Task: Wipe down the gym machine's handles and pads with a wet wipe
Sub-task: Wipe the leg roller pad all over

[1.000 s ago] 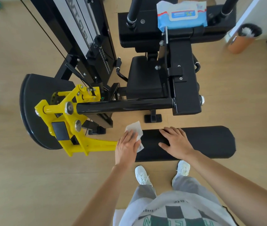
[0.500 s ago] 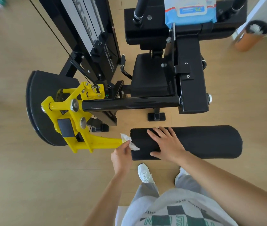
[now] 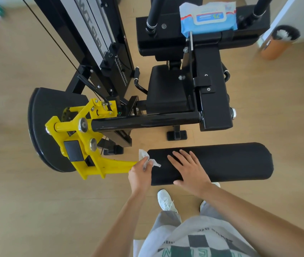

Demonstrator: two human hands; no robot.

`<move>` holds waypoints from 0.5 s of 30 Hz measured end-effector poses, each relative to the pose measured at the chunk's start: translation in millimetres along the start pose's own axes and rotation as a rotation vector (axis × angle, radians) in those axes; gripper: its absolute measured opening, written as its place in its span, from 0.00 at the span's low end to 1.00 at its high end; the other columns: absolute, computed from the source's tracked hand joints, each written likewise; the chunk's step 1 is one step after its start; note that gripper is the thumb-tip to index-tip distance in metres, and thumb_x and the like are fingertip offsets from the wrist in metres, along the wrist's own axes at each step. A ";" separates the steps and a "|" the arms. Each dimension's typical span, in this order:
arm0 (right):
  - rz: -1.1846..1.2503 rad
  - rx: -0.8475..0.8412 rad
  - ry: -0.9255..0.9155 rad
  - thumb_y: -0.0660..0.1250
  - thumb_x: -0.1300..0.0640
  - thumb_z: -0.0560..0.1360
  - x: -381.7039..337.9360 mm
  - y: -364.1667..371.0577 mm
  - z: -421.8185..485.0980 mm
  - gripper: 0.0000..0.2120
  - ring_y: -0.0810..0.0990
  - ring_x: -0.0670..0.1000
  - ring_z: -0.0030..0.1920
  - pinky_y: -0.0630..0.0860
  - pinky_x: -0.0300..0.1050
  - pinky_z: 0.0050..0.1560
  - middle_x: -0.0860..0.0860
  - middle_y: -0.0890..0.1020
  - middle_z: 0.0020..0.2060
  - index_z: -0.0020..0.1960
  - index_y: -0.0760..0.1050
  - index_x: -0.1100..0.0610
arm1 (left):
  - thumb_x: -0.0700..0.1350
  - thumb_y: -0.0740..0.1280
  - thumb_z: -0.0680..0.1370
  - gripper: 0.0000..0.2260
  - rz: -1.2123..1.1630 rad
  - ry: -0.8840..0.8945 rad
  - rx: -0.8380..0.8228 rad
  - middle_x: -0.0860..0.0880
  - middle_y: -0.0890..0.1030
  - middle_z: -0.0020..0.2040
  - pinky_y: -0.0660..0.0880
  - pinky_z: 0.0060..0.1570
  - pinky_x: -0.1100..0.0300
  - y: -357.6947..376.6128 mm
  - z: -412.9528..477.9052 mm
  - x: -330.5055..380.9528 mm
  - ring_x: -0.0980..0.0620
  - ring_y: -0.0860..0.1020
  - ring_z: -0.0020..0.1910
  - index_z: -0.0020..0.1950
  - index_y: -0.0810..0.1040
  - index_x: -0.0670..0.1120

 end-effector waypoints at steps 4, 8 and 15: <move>0.032 -0.087 -0.020 0.70 0.39 0.76 8.2 -9.8 13.7 0.45 0.49 0.55 0.82 0.41 0.56 0.81 0.50 0.55 0.82 0.83 0.47 0.47 | 0.48 0.70 0.82 0.09 0.029 -0.030 0.020 0.49 0.86 0.42 0.73 0.39 0.61 -7.1 -0.9 -11.6 0.52 0.79 0.39 0.56 0.87 0.46; 0.091 -0.168 -0.022 0.70 0.40 0.77 14.0 -20.7 24.4 0.45 0.48 0.53 0.82 0.42 0.53 0.81 0.48 0.54 0.82 0.83 0.47 0.47 | 0.46 0.71 0.80 0.06 0.028 -0.036 -0.005 0.51 0.82 0.35 0.71 0.34 0.59 -12.1 -2.9 -14.7 0.48 0.78 0.36 0.44 0.86 0.49; 0.061 -0.110 0.027 0.70 0.42 0.76 -0.7 -21.2 15.5 0.43 0.51 0.57 0.81 0.46 0.62 0.80 0.48 0.55 0.82 0.83 0.49 0.45 | 0.43 0.73 0.78 0.03 0.011 -0.140 -0.001 0.50 0.84 0.45 0.70 0.36 0.63 -25.1 22.3 -10.3 0.50 0.79 0.44 0.50 0.85 0.48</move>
Point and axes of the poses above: each hand's wrist, its own z-axis towards the middle knuckle, its own y-axis out of the palm, x = y × z, the point moved 4 cm from there along z, towards the middle knuckle
